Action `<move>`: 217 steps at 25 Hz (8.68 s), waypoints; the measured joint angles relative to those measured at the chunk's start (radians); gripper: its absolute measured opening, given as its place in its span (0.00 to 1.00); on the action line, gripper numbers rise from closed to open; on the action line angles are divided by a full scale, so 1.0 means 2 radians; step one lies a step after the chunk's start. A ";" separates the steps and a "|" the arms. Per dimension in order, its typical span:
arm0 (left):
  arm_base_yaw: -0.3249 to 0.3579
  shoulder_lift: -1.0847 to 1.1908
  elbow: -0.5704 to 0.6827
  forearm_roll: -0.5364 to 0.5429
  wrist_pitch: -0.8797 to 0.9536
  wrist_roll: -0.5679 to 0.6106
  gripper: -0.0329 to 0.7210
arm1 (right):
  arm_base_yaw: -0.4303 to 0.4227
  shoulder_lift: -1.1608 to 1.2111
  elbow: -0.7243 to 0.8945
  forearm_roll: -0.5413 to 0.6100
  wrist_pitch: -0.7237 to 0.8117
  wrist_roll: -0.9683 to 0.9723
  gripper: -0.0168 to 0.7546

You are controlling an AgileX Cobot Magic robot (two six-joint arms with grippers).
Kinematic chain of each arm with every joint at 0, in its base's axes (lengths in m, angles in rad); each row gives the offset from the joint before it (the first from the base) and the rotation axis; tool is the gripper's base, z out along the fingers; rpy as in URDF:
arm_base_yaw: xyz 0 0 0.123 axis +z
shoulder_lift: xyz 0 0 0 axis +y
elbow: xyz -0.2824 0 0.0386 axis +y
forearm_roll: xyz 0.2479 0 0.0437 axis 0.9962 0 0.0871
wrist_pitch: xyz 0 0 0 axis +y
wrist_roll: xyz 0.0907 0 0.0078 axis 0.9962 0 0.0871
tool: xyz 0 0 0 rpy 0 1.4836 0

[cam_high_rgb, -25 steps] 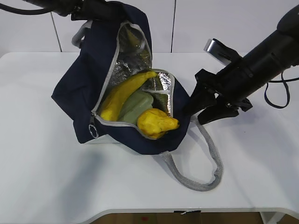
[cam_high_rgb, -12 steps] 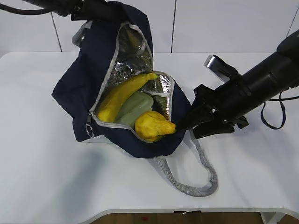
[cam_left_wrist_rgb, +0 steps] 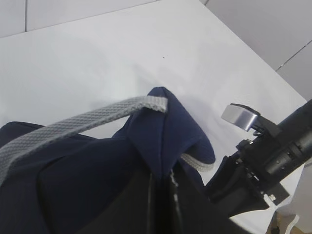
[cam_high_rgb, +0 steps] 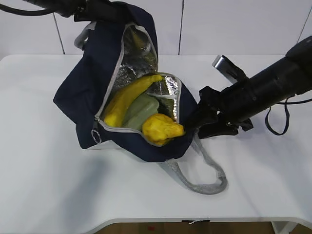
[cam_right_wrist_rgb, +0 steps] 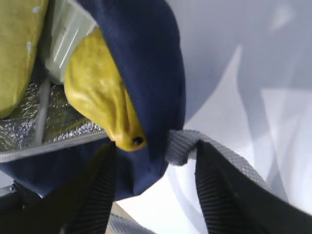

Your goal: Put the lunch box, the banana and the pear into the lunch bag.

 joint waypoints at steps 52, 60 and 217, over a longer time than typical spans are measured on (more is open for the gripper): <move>0.002 0.000 0.000 0.037 0.089 0.000 0.03 | 0.000 -0.015 -0.124 0.022 0.072 -0.094 0.07; -0.003 0.000 0.000 0.042 0.120 -0.005 0.03 | 0.000 -0.015 -0.219 -0.066 0.108 -0.013 0.07; 0.060 -0.188 -0.080 0.075 0.064 0.019 0.64 | -0.086 -0.154 -0.368 -0.136 0.154 0.084 0.58</move>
